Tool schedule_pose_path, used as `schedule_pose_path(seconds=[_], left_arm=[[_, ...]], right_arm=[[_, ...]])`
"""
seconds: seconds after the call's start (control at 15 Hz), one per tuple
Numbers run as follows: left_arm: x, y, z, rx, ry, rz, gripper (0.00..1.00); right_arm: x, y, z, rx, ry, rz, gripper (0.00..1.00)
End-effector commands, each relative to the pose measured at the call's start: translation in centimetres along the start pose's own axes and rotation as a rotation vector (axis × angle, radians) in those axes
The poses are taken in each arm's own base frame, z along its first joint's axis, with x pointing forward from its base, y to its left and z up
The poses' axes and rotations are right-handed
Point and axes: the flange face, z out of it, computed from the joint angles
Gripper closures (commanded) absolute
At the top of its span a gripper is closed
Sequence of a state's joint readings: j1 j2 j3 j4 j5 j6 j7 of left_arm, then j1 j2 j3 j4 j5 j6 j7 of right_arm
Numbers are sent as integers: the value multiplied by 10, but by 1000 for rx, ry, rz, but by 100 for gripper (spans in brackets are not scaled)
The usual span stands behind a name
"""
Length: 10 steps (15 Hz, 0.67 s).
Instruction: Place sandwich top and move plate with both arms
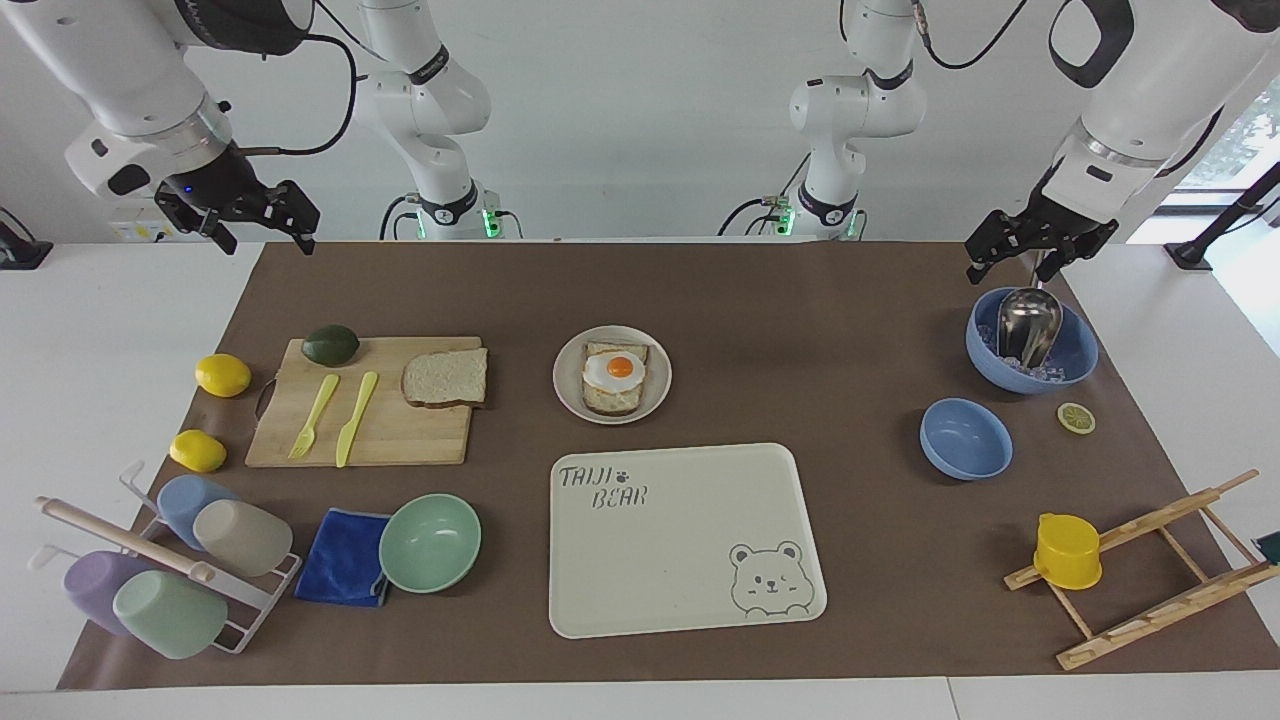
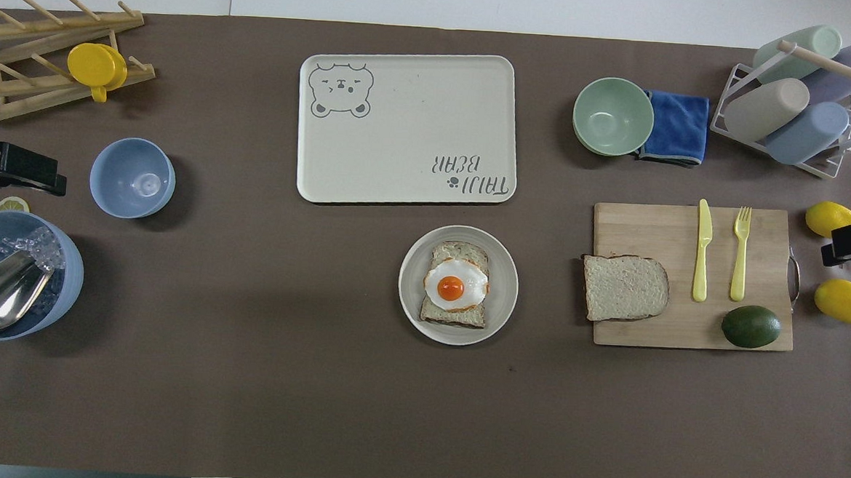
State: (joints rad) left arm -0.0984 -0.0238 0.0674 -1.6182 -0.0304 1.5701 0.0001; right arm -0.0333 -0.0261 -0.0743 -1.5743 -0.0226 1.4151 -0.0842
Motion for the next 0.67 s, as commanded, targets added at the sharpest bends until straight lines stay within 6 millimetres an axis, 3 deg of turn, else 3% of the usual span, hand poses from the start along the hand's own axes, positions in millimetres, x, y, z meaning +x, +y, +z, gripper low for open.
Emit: schedule_pose_path(seconds=[0.0,0.4,0.53,0.6], left_arm=[[-5,-3,-3,17,-6,-2,0],[-5,-3,-4,17,-5,-2,0],[-5,-1,-3,18,-6,1,0],[-5,-1,-4,18,-6,1,0]], right_arm=[[1,2,0,-17,6,-27,0],[2,-5,2,-35,4,-4,0],[6,-30,7,-127,16,-18,0],[8,-56,9,-202,26,-67,0]])
